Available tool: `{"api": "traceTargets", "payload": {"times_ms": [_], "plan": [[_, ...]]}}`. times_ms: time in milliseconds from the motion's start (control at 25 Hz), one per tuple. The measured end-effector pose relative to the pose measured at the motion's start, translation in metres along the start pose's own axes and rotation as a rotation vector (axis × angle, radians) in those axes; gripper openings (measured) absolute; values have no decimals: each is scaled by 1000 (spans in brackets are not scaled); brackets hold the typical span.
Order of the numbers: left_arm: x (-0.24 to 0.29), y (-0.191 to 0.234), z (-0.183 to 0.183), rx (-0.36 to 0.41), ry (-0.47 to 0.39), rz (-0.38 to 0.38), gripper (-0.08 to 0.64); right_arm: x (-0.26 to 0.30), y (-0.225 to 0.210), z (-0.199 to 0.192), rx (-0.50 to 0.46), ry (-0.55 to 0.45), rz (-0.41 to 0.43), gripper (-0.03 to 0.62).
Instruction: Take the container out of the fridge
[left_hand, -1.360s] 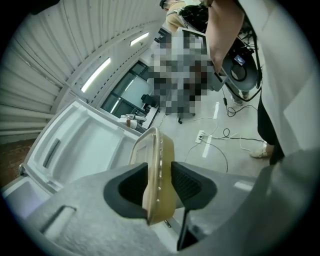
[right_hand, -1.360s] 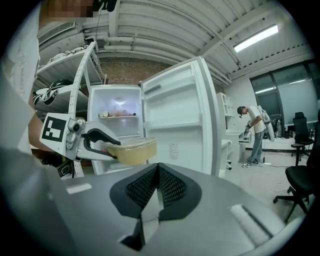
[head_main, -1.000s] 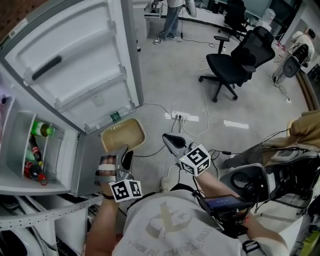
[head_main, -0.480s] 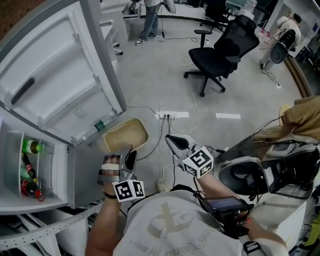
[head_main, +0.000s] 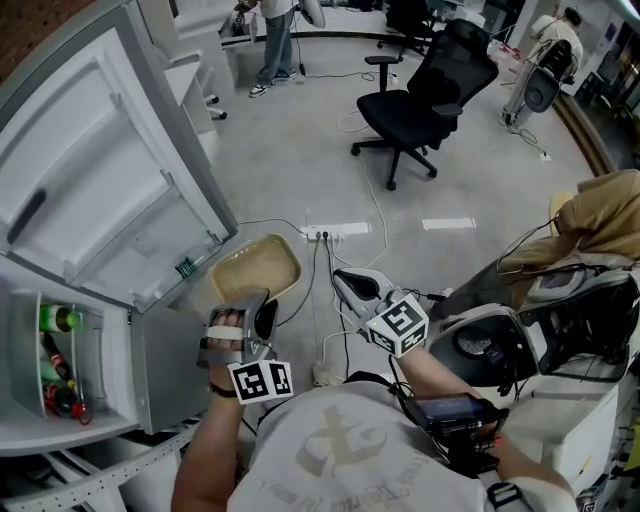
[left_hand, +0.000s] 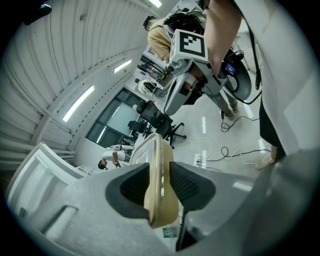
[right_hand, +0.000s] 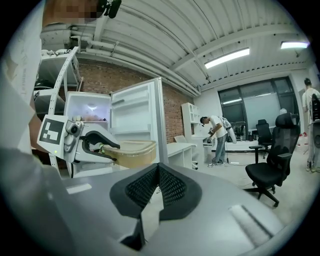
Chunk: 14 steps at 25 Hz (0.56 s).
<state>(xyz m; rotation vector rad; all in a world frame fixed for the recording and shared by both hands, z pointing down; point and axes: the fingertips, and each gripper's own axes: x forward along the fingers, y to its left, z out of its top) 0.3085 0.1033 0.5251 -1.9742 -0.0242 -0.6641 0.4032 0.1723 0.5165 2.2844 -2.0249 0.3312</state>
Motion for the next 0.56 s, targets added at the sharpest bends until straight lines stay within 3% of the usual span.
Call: {"api": "traceTargets", "payload": {"times_ms": [280, 560], "plan": [[-1, 8, 4, 11, -8, 10, 127, 1, -1, 7, -4, -7, -2, 8], [-1, -6, -12, 35, -9, 20, 127, 11, 9, -11, -4, -23, -5, 8]]}}
